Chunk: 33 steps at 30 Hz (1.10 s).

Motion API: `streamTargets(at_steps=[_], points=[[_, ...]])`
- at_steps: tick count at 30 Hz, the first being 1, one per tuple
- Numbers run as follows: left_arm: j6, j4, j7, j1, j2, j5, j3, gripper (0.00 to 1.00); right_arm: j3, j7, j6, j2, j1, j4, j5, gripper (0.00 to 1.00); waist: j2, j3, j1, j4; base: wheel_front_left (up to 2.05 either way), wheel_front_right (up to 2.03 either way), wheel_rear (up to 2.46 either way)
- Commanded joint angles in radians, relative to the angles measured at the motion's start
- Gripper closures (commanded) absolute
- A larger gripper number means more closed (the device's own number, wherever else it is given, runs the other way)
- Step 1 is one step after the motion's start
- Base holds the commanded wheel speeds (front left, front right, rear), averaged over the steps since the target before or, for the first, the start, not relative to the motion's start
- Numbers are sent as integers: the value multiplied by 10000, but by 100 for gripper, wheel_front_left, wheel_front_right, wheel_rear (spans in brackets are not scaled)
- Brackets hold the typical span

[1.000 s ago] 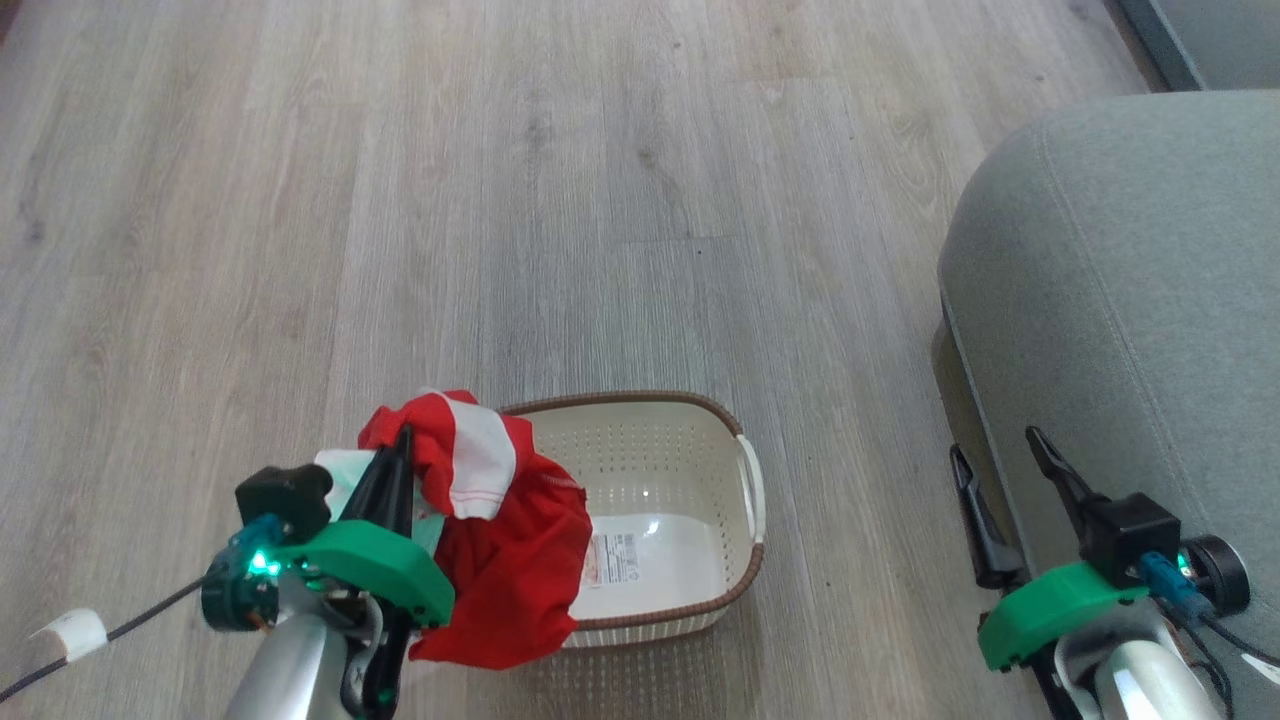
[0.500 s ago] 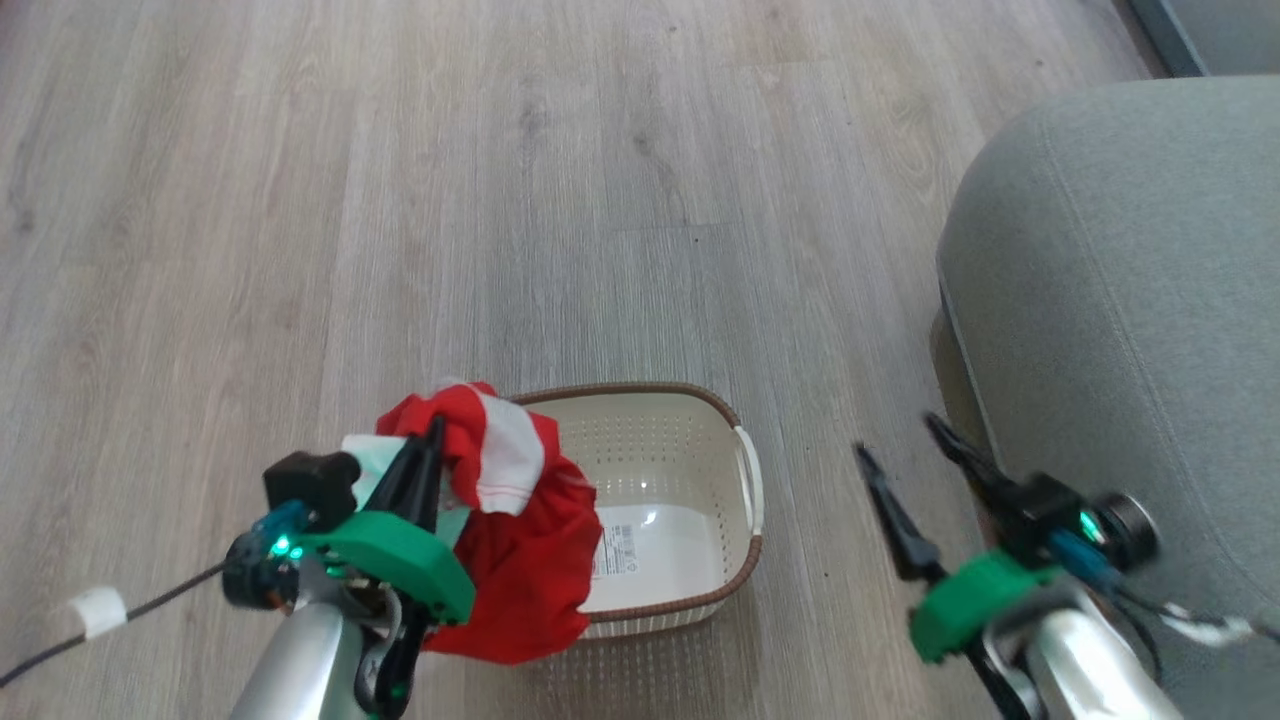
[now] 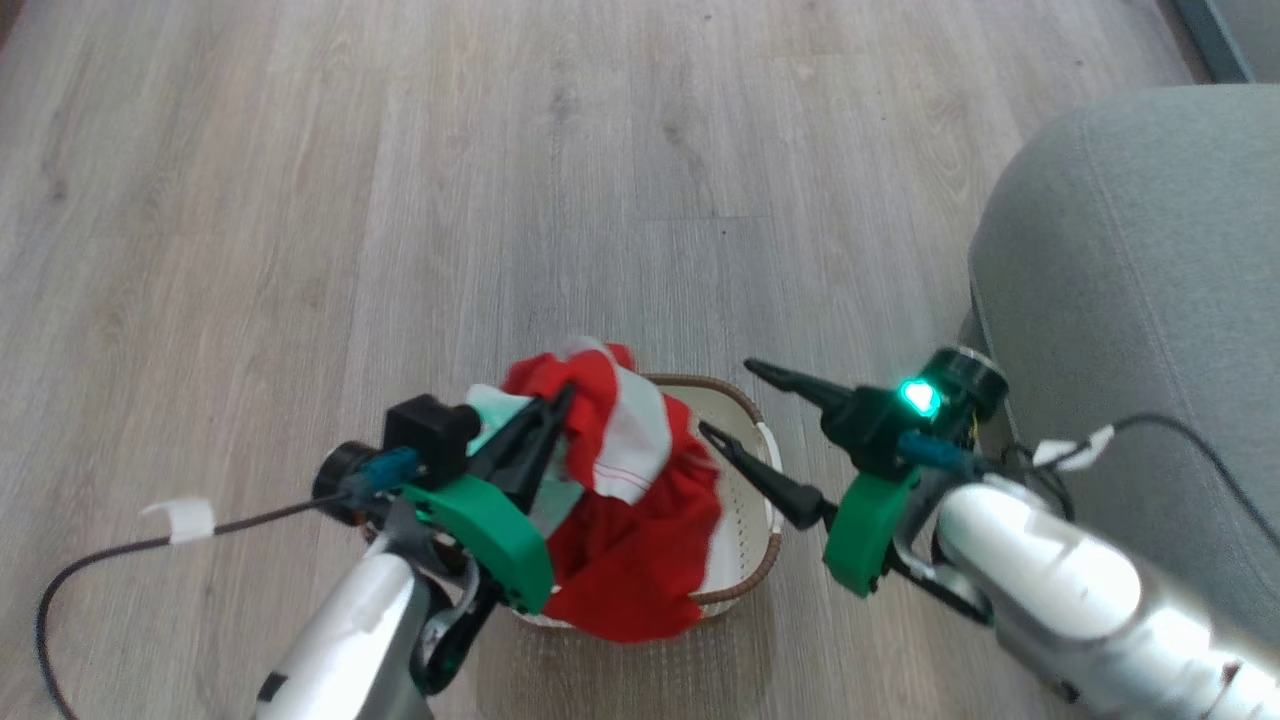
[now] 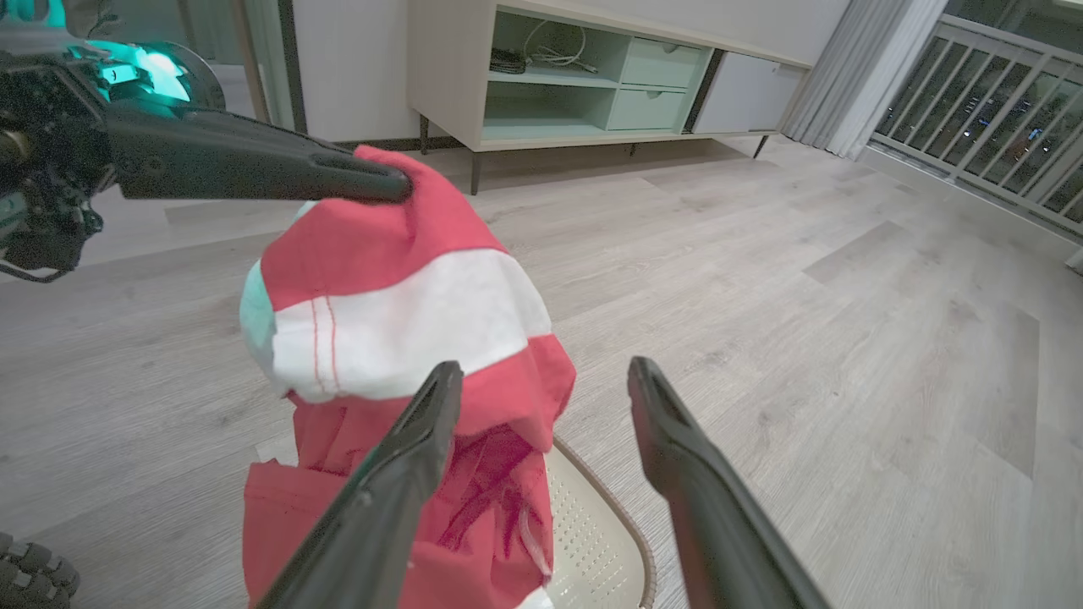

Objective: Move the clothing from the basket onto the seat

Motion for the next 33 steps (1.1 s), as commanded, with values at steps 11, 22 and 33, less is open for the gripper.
streamTargets(at_steps=[11, 22, 33], points=[[-23, -1794, -654, -1701, 1598, -1913, -3050, 100, 3090, -65, -4, -635, -2341, -5, 2079, 0, 0, 99, -1, 107, 0, 0, 0], [-24, -1943, -1193, -2460, 2189, -3275, -4743, 100, 3381, 472, -4, -516, -1877, -663, 2160, 0, 0, -26, -1, 66, 0, 0, 0], [-24, -1972, -1389, -2927, 2418, -4240, -5467, 100, 3383, 422, -4, -728, -1774, -966, 2667, 100, 0, 11, -1, -12, 0, 0, 0]])
